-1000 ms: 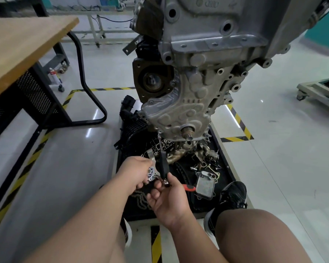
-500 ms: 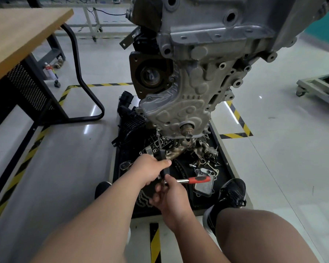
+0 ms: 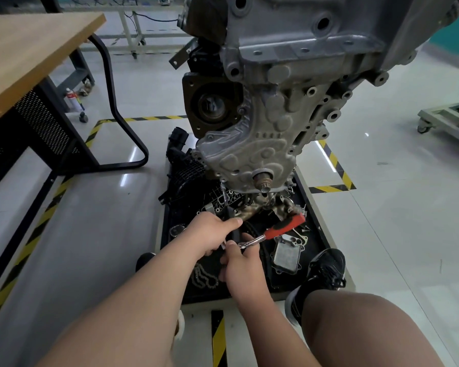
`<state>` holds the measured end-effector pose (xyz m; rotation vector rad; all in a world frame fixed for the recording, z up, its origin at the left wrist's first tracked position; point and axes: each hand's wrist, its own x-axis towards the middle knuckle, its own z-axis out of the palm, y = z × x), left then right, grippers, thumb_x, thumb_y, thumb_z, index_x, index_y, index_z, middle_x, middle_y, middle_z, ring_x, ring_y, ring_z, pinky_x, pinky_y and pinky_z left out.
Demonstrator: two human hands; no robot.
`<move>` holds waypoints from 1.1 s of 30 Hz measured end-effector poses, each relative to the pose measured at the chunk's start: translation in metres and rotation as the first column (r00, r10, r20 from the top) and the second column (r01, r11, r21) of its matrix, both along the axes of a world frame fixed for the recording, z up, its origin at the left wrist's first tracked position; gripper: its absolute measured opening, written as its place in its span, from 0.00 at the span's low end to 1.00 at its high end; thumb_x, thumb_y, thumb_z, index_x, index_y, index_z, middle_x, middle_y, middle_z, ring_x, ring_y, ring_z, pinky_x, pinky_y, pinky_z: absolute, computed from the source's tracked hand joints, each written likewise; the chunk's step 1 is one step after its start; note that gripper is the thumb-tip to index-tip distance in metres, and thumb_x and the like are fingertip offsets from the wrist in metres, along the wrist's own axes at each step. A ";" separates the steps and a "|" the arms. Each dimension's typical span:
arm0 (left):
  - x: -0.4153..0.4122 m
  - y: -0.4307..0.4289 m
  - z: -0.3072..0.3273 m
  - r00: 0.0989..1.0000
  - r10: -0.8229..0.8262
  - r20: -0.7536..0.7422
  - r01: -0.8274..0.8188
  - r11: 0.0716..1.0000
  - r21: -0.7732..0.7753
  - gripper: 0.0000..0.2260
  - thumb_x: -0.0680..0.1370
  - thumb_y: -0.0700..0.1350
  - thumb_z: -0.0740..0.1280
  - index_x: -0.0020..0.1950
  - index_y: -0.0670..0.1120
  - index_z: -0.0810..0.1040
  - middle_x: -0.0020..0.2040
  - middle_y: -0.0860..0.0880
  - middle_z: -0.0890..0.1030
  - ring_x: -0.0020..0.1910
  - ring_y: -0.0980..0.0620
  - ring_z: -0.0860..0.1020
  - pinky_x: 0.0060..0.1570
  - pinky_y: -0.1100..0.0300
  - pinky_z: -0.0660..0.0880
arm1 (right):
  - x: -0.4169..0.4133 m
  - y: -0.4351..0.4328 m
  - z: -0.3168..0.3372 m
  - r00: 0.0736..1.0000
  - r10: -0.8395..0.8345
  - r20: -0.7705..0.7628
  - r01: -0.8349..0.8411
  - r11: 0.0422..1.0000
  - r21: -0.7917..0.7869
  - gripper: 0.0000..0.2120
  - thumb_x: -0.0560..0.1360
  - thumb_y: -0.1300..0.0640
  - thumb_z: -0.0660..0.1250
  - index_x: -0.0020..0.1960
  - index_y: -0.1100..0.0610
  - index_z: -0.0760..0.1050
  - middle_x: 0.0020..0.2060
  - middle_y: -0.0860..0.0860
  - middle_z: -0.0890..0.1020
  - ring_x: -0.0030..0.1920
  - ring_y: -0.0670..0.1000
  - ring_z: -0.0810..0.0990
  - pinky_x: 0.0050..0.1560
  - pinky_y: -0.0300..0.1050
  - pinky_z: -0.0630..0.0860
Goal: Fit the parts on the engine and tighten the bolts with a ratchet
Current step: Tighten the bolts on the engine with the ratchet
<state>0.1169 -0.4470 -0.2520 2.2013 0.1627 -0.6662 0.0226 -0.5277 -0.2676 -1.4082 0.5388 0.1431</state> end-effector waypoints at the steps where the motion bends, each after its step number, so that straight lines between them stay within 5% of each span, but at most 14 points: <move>1: 0.000 0.002 0.000 1.000 -0.015 -0.021 0.015 1.000 -0.010 0.23 0.74 0.63 0.66 0.32 0.45 0.72 0.18 0.53 0.67 0.17 0.53 0.64 0.21 0.67 0.62 | 0.001 -0.001 0.001 0.999 -0.024 -0.031 0.027 0.992 0.122 0.14 0.82 0.54 0.58 0.67 0.52 0.62 0.38 0.49 0.79 0.34 0.48 0.76 0.42 0.47 0.75; 4: 0.001 0.007 0.001 0.996 -0.042 -0.075 0.035 0.996 -0.086 0.20 0.74 0.64 0.65 0.36 0.48 0.76 0.22 0.51 0.69 0.21 0.52 0.65 0.21 0.65 0.62 | 0.001 -0.002 0.008 0.993 -0.091 -0.074 0.114 0.888 0.446 0.08 0.82 0.56 0.56 0.54 0.60 0.70 0.27 0.50 0.74 0.24 0.49 0.69 0.34 0.47 0.73; 7: 0.002 0.010 0.000 0.995 -0.037 -0.095 0.021 0.986 -0.163 0.17 0.74 0.63 0.67 0.38 0.49 0.78 0.25 0.50 0.69 0.24 0.52 0.65 0.21 0.65 0.61 | 0.003 0.001 0.012 0.986 -0.129 -0.108 0.168 0.772 0.613 0.14 0.82 0.55 0.55 0.43 0.61 0.71 0.27 0.51 0.72 0.23 0.49 0.68 0.32 0.46 0.73; 13: 0.002 0.011 -0.003 0.997 -0.036 -0.068 0.028 0.993 -0.118 0.17 0.74 0.62 0.67 0.37 0.49 0.76 0.22 0.51 0.69 0.21 0.52 0.65 0.21 0.66 0.61 | 0.003 0.005 0.004 0.984 -0.091 -0.152 0.175 0.644 0.745 0.11 0.81 0.53 0.53 0.52 0.60 0.67 0.29 0.52 0.68 0.25 0.49 0.65 0.34 0.46 0.73; 21: 0.000 0.008 -0.005 0.993 -0.031 -0.116 0.022 0.996 -0.082 0.20 0.76 0.63 0.65 0.44 0.46 0.79 0.19 0.52 0.69 0.16 0.54 0.63 0.20 0.68 0.61 | 0.003 0.008 0.006 0.974 -0.065 -0.216 0.222 0.450 0.865 0.18 0.75 0.51 0.54 0.33 0.61 0.72 0.25 0.52 0.68 0.27 0.50 0.69 0.36 0.43 0.74; 26: 0.000 0.009 -0.007 0.995 -0.022 -0.101 0.013 0.996 -0.087 0.19 0.75 0.61 0.67 0.40 0.46 0.77 0.18 0.52 0.68 0.16 0.54 0.64 0.20 0.67 0.61 | 0.003 0.009 0.009 0.969 -0.061 -0.238 0.240 0.452 0.859 0.21 0.78 0.51 0.52 0.35 0.62 0.73 0.25 0.51 0.67 0.24 0.49 0.67 0.35 0.43 0.74; 33: 0.001 0.006 -0.011 0.998 -0.010 -0.062 0.007 0.998 -0.059 0.19 0.74 0.62 0.68 0.36 0.47 0.74 0.17 0.54 0.68 0.17 0.54 0.64 0.21 0.68 0.61 | 0.002 0.008 0.008 0.978 -0.057 -0.199 0.194 0.585 0.787 0.20 0.81 0.51 0.51 0.38 0.61 0.72 0.25 0.51 0.71 0.23 0.48 0.65 0.36 0.45 0.72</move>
